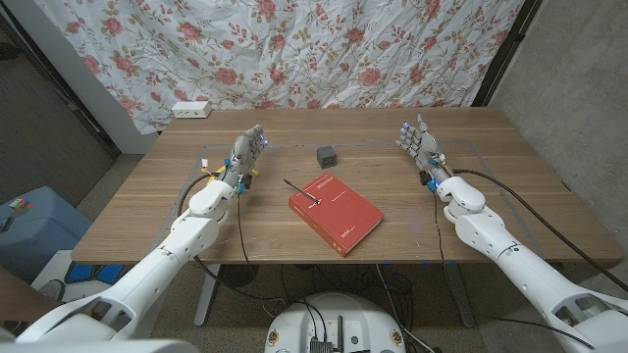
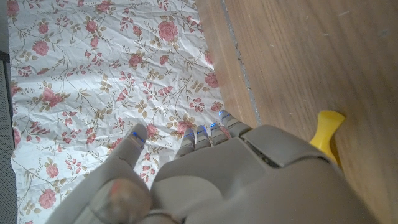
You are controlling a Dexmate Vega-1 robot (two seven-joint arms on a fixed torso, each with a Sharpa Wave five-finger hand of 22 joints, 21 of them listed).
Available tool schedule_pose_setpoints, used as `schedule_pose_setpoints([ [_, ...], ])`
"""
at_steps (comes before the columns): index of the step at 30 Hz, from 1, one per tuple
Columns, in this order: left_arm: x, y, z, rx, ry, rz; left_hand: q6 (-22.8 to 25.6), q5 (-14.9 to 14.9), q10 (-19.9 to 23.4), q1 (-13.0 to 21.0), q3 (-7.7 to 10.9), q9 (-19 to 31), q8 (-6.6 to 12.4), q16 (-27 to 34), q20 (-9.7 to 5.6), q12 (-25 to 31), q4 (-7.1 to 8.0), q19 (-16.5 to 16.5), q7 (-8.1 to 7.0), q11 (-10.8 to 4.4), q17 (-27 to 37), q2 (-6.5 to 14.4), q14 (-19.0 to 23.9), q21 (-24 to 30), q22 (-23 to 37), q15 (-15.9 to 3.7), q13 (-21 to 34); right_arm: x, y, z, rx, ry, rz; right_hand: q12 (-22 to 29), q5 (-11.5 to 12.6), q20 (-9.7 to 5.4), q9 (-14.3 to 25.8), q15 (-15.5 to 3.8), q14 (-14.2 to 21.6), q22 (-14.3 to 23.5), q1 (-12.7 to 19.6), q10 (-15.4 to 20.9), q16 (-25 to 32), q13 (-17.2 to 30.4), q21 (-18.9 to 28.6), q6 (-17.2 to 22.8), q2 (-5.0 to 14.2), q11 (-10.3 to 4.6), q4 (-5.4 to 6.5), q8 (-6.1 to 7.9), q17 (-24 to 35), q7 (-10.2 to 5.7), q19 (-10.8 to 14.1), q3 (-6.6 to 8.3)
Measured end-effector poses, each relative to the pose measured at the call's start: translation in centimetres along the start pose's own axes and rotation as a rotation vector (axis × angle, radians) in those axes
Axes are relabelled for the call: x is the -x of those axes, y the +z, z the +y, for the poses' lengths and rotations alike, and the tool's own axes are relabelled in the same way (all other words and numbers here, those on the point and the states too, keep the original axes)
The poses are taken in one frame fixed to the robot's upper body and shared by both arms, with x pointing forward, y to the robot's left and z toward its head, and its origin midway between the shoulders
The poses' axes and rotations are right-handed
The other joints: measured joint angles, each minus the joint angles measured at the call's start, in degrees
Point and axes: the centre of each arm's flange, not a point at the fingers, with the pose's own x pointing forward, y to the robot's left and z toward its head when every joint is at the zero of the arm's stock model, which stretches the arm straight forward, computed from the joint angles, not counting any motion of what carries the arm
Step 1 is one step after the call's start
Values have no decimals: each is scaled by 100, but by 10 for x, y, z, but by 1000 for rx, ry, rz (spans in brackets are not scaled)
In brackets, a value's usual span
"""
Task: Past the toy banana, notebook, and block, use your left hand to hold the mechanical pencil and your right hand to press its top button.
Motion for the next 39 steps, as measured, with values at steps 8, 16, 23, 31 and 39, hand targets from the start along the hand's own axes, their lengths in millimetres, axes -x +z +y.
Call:
schedule_pose_setpoints([
  [8,7,7,-3,-46,1,2,170,0,175,32,-28,0,41,22,-32,44,-184,32,-61,-111,0,32,96,0,0,-96,0,9,1,6,11,12,-8,0,35,0,0,0,0,0,23,0,0,-43,0,0,-23,0,0,0,-43,0,0,0],
  [16,14,14,-2,-82,-16,1,380,0,410,148,-32,-1,63,22,-63,44,-486,67,-195,-264,-1,66,268,0,-17,-266,-1,16,2,8,17,4,-24,0,41,-24,-1,0,-1,-1,53,0,0,-97,0,31,8,0,-32,0,-94,-31,-24,32],
  [23,18,23,0,-121,-48,-1,637,0,673,343,4,-1,85,22,-63,94,-864,187,-308,-466,-1,131,388,0,-16,-303,-1,21,6,9,24,-2,-38,0,40,-43,-1,0,-1,-1,53,-1,0,-123,0,31,8,0,-49,23,-123,-31,-43,49],
  [31,20,37,0,-175,-99,4,759,0,829,536,35,-2,107,22,-62,94,-1101,248,-369,-540,-2,60,451,0,-16,-304,-2,25,8,6,33,-8,-48,0,40,-42,-2,-32,-33,-2,106,-23,0,-149,0,30,61,-23,-58,23,-150,-31,-43,57],
  [39,21,49,2,-246,-149,24,964,0,1027,902,98,-2,151,22,-58,94,-1239,345,-574,-735,-2,-56,569,0,-16,-298,16,31,8,3,38,-16,-54,0,40,-42,-2,-32,-33,-2,106,-33,0,-176,0,30,61,-32,-88,23,-177,-31,-43,88],
])
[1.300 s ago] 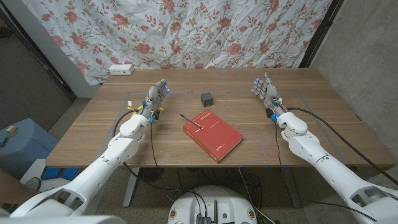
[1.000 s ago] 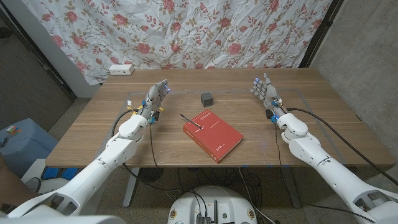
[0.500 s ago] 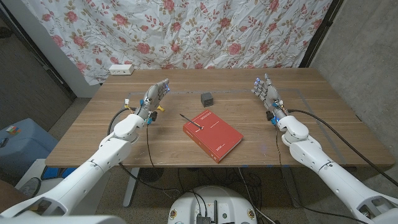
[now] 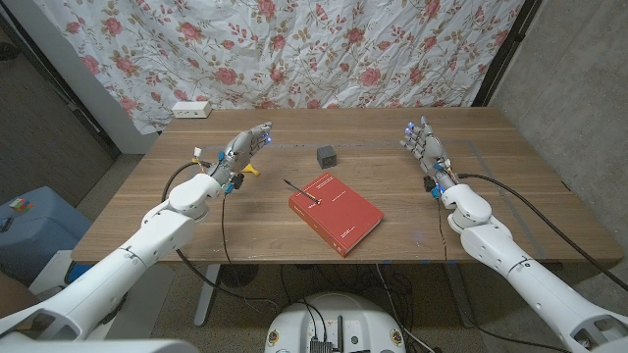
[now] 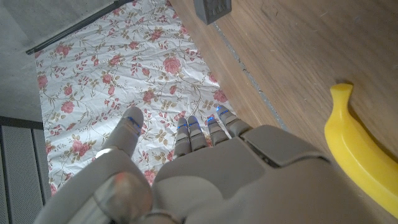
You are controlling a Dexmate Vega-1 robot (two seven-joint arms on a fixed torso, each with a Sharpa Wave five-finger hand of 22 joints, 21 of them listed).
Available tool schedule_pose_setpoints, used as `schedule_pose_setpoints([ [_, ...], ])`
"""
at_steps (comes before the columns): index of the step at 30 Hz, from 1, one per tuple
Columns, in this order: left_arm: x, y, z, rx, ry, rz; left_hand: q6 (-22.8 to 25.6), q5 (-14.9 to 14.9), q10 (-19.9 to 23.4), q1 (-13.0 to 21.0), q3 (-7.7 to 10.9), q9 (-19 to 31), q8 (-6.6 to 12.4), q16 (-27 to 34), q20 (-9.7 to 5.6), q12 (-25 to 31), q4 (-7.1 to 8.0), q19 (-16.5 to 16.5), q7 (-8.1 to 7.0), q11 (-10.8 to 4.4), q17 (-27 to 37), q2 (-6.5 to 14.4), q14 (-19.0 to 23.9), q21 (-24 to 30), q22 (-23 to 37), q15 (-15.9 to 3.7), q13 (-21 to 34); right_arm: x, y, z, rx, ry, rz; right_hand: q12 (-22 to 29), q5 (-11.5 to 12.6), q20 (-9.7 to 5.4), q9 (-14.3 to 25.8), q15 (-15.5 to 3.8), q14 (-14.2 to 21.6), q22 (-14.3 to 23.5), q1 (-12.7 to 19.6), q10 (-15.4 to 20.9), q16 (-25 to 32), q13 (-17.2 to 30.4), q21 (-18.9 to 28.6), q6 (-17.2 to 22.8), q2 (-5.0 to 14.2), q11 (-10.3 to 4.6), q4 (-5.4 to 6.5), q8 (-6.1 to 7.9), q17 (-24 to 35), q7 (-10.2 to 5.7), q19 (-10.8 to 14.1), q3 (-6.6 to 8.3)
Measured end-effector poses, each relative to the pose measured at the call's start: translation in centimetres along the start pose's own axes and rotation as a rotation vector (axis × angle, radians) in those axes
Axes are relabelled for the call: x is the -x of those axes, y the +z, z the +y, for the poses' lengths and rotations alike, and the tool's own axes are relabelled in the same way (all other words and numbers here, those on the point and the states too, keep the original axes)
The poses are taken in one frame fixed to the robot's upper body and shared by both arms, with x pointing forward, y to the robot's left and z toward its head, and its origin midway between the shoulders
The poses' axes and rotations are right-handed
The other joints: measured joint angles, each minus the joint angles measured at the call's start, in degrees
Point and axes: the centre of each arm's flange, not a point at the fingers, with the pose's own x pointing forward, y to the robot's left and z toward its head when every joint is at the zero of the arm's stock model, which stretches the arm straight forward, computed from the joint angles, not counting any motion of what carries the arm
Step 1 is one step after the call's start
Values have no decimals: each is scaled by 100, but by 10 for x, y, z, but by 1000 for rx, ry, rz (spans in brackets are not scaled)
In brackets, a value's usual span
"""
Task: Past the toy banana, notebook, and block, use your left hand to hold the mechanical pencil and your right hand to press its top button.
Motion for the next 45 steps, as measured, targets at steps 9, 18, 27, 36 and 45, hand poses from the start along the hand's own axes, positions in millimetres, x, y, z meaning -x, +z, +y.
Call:
schedule_pose_setpoints([
  [9,-3,14,11,-122,-50,11,451,22,354,589,34,0,122,0,-5,0,-34,272,-223,-169,0,-198,302,0,0,-16,9,9,0,2,5,-21,-7,21,0,-2,0,0,0,0,0,0,21,-53,22,0,0,0,0,0,-26,0,-2,0],
  [18,-8,27,23,-257,-115,16,664,22,527,885,48,-1,166,0,-4,0,-48,394,-316,-223,0,-358,395,0,0,-47,8,14,0,10,2,-42,-18,21,0,-41,-1,0,0,0,0,0,21,-80,22,0,0,0,-23,0,-79,0,-41,23],
  [27,-14,43,24,-417,-186,28,836,22,681,1084,33,28,190,0,-4,0,-32,394,-345,-233,-1,-512,425,0,1,-17,8,15,2,14,4,-59,-27,21,0,-42,-1,-13,-14,-1,-1,0,21,-128,22,0,0,1,-48,0,-106,0,-42,47],
  [36,-14,61,8,-480,-235,1,1114,22,877,1378,-2,28,263,0,-14,0,-20,446,-358,-301,-1,-626,516,0,1,-29,8,15,0,15,-29,-48,-16,20,0,-174,-8,-83,-168,-14,-68,-114,21,-240,22,-164,67,-30,-47,-27,-185,227,-260,47],
  [45,-18,66,-4,-669,-246,38,1195,22,956,1549,-15,28,272,0,-4,0,-31,456,-376,-365,-1,-690,548,0,1,-16,7,14,-3,5,-82,-51,-6,20,0,-236,-14,-111,-237,-14,-129,-185,21,-342,-4,-310,128,-19,-47,-27,-238,308,-401,47],
])
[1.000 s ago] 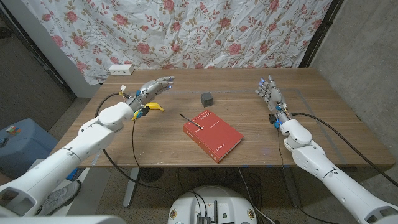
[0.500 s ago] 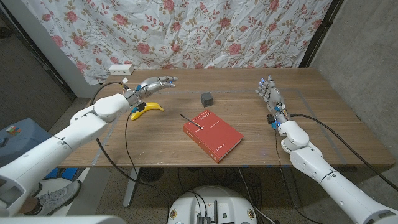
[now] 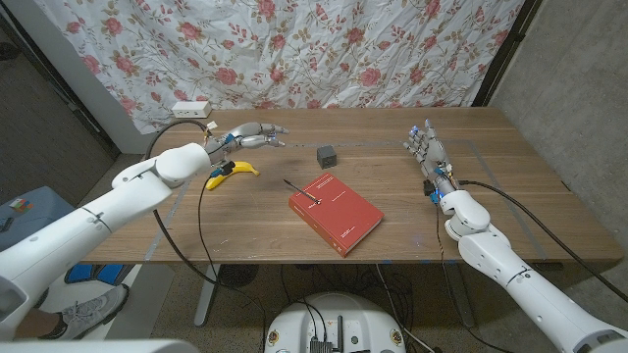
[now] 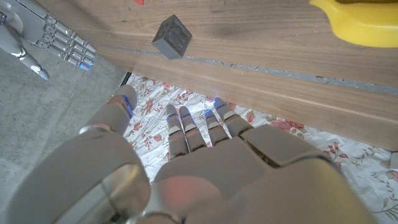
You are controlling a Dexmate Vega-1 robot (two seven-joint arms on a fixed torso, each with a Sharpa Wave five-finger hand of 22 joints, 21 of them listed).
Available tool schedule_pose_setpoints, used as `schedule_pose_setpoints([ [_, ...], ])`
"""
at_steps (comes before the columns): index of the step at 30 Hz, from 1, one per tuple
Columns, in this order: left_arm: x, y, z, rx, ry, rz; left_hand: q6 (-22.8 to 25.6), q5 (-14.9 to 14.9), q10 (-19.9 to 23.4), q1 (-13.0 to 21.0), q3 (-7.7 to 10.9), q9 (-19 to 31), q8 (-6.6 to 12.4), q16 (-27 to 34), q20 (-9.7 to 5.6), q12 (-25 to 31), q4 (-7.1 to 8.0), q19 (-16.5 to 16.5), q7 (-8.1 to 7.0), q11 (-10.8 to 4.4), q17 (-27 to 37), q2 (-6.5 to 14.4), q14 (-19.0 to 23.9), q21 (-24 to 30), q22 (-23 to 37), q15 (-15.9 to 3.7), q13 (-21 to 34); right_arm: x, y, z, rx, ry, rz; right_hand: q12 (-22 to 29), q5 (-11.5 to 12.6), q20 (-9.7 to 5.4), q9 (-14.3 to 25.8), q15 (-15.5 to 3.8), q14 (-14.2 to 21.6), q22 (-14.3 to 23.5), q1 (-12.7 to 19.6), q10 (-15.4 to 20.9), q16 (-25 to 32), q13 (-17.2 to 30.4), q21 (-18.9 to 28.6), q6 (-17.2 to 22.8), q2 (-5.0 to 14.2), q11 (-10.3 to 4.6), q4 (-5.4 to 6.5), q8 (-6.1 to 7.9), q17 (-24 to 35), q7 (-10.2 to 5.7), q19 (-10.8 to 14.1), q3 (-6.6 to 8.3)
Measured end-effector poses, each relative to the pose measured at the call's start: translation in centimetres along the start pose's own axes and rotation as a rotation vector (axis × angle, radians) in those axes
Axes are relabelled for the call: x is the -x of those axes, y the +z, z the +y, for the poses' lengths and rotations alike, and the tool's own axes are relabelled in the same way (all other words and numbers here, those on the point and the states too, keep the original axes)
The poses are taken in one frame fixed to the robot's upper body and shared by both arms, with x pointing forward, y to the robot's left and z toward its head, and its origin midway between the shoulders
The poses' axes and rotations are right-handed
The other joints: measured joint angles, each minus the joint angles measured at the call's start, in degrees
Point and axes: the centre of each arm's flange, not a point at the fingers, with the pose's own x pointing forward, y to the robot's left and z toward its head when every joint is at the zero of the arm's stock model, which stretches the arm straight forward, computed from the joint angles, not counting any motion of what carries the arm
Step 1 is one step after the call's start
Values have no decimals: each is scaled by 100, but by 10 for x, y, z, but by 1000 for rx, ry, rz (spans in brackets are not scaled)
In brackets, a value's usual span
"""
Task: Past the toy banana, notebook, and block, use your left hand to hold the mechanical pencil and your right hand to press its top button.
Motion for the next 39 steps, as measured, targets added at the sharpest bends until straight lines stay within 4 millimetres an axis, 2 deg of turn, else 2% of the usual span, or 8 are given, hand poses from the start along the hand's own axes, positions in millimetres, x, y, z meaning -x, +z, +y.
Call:
schedule_pose_setpoints([
  [7,-5,11,3,-121,-39,6,31,0,31,95,-21,0,0,0,0,0,15,0,-31,-31,0,-49,0,-17,0,0,0,4,-3,-7,-54,-21,-3,0,0,12,0,22,22,0,-2,0,21,-31,0,-32,-2,0,0,0,-27,32,-51,0],
  [18,-11,34,8,-308,-118,16,215,0,204,450,-123,-1,0,0,-9,-33,5,52,-215,-204,0,-253,52,-27,0,-10,0,7,-3,-15,-92,-42,-15,0,0,12,1,22,22,1,-31,0,20,-55,0,-30,-31,0,0,0,-53,30,-51,0],
  [26,-11,44,9,-423,-167,26,317,0,268,674,-177,-1,22,0,-15,-55,-1,162,-318,-205,0,-413,104,-26,0,-22,-1,8,-3,-18,-96,-48,-22,-1,0,12,1,22,23,1,-31,1,20,-82,0,-29,-31,0,-16,0,-80,-12,-51,16],
  [31,-10,41,6,-494,-202,50,445,0,390,1102,-334,-1,22,0,-21,-78,26,495,-447,-224,0,-620,287,24,0,0,-1,10,-4,-19,-96,-51,-20,-1,0,12,1,22,22,1,-77,1,20,-108,0,-29,15,0,-32,0,-106,-12,-51,32],
  [32,-12,53,9,-524,-205,28,450,0,399,1129,-340,-1,22,0,-21,-79,22,512,-451,-215,0,-647,286,24,0,0,-1,10,-3,-19,-97,-55,-23,-1,0,12,1,22,22,1,-77,1,20,-108,0,-29,15,0,-32,0,-106,-12,-51,32],
  [35,-11,52,7,-566,-227,35,473,0,430,1284,-436,-1,22,-18,-22,-98,35,510,-474,-246,0,-678,286,24,0,0,-1,11,-3,-19,-99,-54,-24,-1,35,12,1,21,22,1,-77,1,20,-108,0,-29,15,0,-32,0,-106,-12,-50,32],
  [36,-13,59,7,-593,-234,21,480,0,430,1330,-486,-1,22,-27,-30,-101,40,486,-482,-246,0,-697,284,1,1,-2,-1,12,-3,-19,-98,-61,-25,-1,35,12,1,22,22,1,-77,1,20,-108,21,-29,15,0,-32,0,-120,-12,-50,32],
  [39,-15,62,7,-619,-245,18,479,-23,430,1448,-673,-1,-24,-27,-22,-129,67,322,-481,-246,0,-740,137,-38,10,-16,-1,12,-3,-19,-96,-64,-25,-1,35,12,1,21,22,1,-77,1,24,-108,26,-29,15,0,-32,0,-133,-12,-50,32],
])
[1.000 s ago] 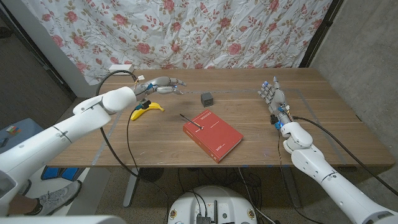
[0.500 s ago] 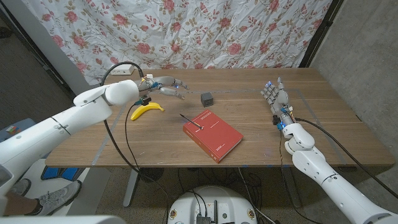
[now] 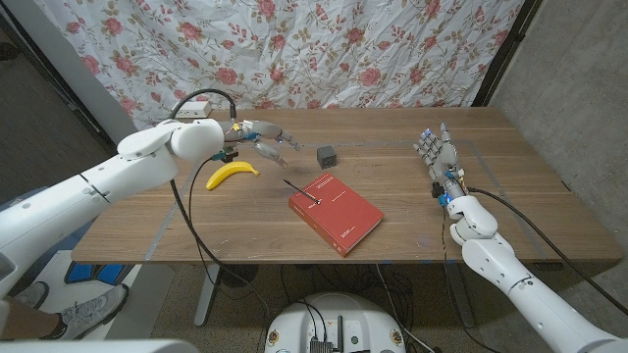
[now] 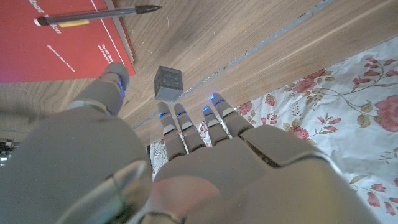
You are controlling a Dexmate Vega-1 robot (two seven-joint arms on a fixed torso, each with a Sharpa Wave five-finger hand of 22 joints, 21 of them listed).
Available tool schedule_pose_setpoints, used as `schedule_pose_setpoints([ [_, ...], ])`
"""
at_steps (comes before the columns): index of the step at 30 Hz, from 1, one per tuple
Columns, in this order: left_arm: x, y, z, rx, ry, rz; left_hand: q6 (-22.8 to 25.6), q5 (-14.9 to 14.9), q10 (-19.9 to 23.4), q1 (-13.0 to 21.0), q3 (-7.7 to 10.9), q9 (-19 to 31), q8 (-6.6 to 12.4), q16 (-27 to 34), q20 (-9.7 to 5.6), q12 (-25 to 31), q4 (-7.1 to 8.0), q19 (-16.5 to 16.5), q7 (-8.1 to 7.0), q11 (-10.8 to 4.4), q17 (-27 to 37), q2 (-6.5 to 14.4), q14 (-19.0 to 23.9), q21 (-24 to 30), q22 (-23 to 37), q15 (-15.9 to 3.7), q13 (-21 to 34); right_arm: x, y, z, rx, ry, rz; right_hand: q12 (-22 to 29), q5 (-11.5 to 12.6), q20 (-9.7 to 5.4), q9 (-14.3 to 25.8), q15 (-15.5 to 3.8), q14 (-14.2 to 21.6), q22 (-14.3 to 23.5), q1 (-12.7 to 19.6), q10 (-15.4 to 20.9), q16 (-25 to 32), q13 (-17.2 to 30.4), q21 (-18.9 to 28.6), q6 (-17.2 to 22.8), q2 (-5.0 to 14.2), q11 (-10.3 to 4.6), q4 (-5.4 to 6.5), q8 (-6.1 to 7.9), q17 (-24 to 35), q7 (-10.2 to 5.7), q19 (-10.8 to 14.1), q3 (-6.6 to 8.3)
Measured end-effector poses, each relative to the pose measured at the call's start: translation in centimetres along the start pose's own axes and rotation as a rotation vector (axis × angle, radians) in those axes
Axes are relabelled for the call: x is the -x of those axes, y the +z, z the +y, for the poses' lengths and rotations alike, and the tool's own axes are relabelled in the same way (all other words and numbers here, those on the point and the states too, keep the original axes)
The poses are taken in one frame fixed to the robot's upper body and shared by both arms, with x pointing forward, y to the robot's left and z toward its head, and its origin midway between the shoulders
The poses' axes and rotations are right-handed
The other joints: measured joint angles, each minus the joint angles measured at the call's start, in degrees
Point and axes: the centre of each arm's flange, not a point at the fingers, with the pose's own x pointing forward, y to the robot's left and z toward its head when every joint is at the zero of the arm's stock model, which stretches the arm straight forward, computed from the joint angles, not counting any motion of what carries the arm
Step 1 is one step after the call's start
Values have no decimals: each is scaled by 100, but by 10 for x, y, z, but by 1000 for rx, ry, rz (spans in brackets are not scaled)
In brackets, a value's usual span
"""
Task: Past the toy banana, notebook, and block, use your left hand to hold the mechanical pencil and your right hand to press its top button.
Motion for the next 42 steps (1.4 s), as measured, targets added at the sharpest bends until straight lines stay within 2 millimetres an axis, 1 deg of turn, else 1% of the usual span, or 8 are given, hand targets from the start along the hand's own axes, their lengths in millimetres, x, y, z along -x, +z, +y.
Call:
schedule_pose_setpoints([
  [4,-2,4,2,-67,-31,-5,-43,-22,-1,56,-290,0,-65,0,6,-33,34,-275,42,1,0,36,-196,0,5,7,-13,1,1,1,3,-6,-2,0,0,0,0,0,0,0,0,0,17,-23,0,0,0,0,0,0,0,0,0,0],
  [7,-3,6,5,-70,-25,-10,-66,-22,-24,108,-434,0,-109,0,12,-33,44,-480,61,21,0,49,-356,-33,2,12,-15,1,1,0,7,-9,-2,0,-1,0,0,0,0,0,0,0,17,-27,0,0,0,0,0,0,-27,0,0,0],
  [9,-4,8,1,-145,-72,-9,-135,-22,-78,113,-484,0,-126,0,3,-55,58,-593,71,11,0,54,-454,-33,-9,15,-14,1,2,1,7,-9,-4,0,-1,0,0,23,23,0,0,0,17,-27,0,22,0,0,0,0,-26,-21,0,0],
  [16,-8,14,3,-196,-92,-14,-250,-22,-147,143,-660,-1,-199,0,22,-55,76,-1030,100,41,0,84,-580,-54,-12,26,-14,0,2,3,12,-11,-6,0,-2,0,0,32,32,0,-1,0,17,-26,0,74,-2,0,0,27,-30,-30,0,0],
  [18,-9,15,1,-228,-109,-12,-279,-21,-147,143,-706,-1,-199,0,33,-55,63,-1160,111,41,0,84,-580,-54,-12,26,-14,-1,2,3,14,-12,-6,0,-2,0,0,32,32,0,-78,0,17,-26,0,74,-78,0,0,27,-53,-30,0,0],
  [21,-11,17,0,-254,-122,-11,-321,-21,-146,143,-770,-1,-199,0,42,-55,77,-1363,152,40,0,84,-675,-75,-12,39,-14,-1,2,4,15,-14,-6,0,-2,0,0,32,32,0,-75,0,17,-26,0,74,-76,0,0,27,-53,-30,0,0],
  [32,-15,29,-10,-309,-140,-14,-351,-21,-93,172,-830,-1,-199,0,29,-55,75,-1566,183,31,0,114,-774,-75,-11,16,-13,-1,3,4,18,-21,-7,24,-2,0,0,31,32,0,-75,0,16,-53,0,89,-76,0,-16,27,-79,-16,0,16],
  [42,-19,39,-25,-357,-150,8,-350,-14,9,331,-853,-1,-199,27,43,-55,51,-1551,183,10,0,167,-731,-29,-11,17,-13,3,2,2,17,-34,-7,23,-3,0,1,31,32,1,-75,22,40,-53,0,125,-76,22,-15,26,-98,-19,0,15],
])
